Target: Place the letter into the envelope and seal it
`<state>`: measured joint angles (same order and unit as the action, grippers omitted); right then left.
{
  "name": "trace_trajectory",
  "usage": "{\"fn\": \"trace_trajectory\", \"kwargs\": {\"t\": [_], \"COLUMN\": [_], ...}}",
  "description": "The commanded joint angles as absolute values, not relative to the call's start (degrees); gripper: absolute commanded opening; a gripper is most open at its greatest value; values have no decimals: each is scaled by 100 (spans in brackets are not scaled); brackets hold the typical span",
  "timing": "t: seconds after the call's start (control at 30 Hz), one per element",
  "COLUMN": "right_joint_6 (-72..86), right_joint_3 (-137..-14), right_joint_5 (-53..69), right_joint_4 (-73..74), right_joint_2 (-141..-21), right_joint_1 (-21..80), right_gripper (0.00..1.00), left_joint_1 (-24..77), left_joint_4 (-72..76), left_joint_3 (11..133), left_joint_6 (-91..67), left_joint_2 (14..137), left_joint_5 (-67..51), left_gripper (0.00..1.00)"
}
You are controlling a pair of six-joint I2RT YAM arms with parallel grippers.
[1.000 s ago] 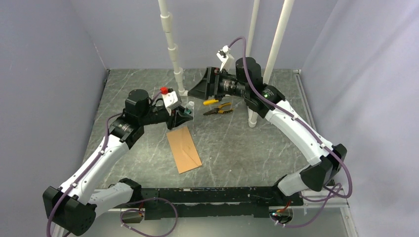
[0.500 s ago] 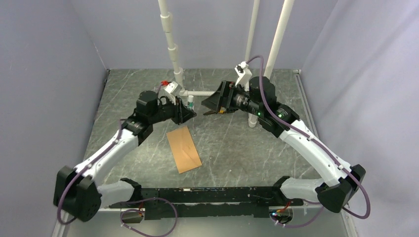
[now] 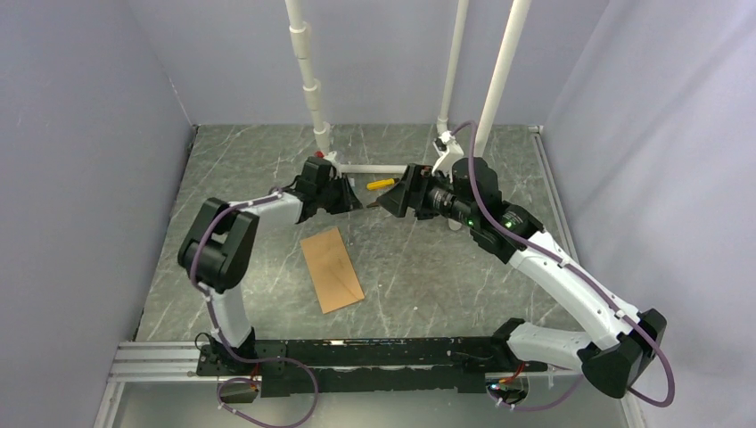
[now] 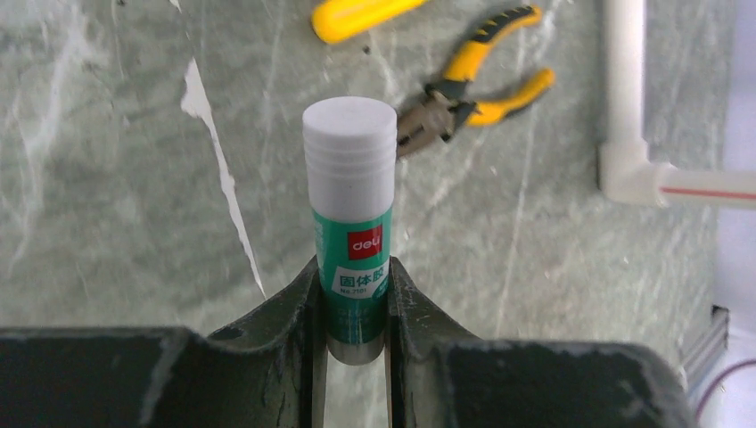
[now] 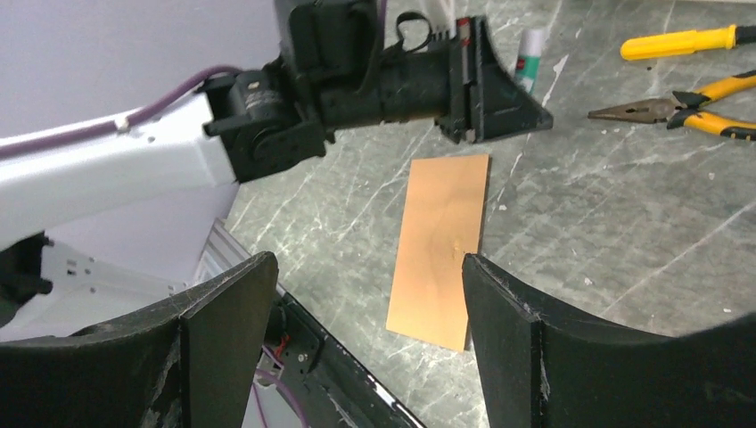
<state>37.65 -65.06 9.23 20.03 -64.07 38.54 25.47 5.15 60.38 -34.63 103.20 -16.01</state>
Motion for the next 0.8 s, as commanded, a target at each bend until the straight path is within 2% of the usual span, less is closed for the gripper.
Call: {"fn": "trace_trajectory", "kwargs": {"t": [0.0,0.27,0.4,0.57,0.77], "right_joint_6": [3821,3815,3789,3788,3788], "right_joint_3": [-6299,-6157,-6144,-6135,-6141], "right_joint_5": [923,922,899,905,923], "right_joint_4": [1770,1801,1836,1837,1845], "right_joint_2": [-6170,-6041,-6023,-6023,-6039], "right_joint_1": [3850,3849,3849,3850,3847], "right_gripper": [79,79,79,79,79], "left_joint_1": [2619,2652,2678,2706,2716], "left_joint_4": [298,-889,-1363,-1718,-1887], "left_joint_3": [6741,7721,8129,8339,8402], "left_joint_6": [-3320,-2851,-2804,-2821,-2792], "left_joint_2": [10909,11766,12044,12200,12202], "left_joint_5": [-1319,-847,-680,-617,-557], "left_gripper": [7,15,28,38,44]}}
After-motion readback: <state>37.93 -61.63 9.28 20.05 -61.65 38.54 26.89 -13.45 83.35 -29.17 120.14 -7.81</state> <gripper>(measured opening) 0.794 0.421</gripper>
